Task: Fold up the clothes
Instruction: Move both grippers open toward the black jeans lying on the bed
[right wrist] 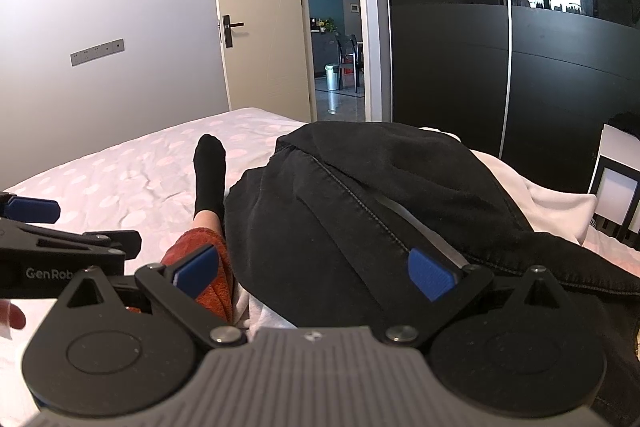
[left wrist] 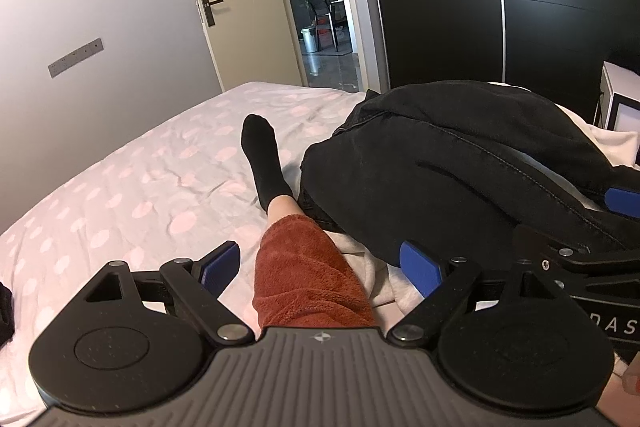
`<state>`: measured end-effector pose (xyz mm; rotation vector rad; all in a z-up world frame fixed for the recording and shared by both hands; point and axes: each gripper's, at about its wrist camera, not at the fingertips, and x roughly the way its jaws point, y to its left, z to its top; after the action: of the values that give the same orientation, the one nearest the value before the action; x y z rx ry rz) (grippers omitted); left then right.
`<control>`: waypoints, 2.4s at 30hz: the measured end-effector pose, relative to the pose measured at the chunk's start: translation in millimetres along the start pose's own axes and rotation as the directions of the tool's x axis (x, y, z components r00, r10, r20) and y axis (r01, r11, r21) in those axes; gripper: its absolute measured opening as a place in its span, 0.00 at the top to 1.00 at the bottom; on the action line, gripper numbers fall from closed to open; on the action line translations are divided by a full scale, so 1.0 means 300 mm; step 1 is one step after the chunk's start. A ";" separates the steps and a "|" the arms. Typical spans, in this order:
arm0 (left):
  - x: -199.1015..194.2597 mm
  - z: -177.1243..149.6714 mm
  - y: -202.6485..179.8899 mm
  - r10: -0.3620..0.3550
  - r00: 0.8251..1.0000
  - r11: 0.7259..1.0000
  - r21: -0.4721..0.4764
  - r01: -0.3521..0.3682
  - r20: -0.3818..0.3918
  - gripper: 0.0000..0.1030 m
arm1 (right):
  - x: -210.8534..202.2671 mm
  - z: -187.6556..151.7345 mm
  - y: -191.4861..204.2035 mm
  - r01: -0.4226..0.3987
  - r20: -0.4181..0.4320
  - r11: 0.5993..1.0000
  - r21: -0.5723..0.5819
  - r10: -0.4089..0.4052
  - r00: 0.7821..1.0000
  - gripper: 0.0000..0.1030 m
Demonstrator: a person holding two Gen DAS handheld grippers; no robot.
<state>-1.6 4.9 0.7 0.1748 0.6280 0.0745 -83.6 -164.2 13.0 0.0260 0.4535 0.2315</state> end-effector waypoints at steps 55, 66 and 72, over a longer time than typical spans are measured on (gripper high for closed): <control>0.081 0.180 -0.272 -0.082 0.995 0.991 0.109 0.075 0.057 0.00 | 0.011 0.135 -0.312 0.204 0.047 0.971 0.124 -0.211 0.976 0.01; 0.075 0.176 -0.265 -0.075 0.996 0.991 0.114 0.068 0.052 0.00 | 0.023 0.121 -0.283 0.176 0.032 0.979 0.103 -0.181 0.983 0.01; 0.085 0.169 -0.257 -0.073 0.997 0.991 0.113 0.068 0.038 0.03 | 0.028 0.114 -0.271 0.160 0.024 0.983 0.095 -0.163 0.986 0.01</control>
<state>50.0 -75.0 11.9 0.2618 0.5965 -0.0327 -43.8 -240.5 34.0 0.0831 0.4324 0.0500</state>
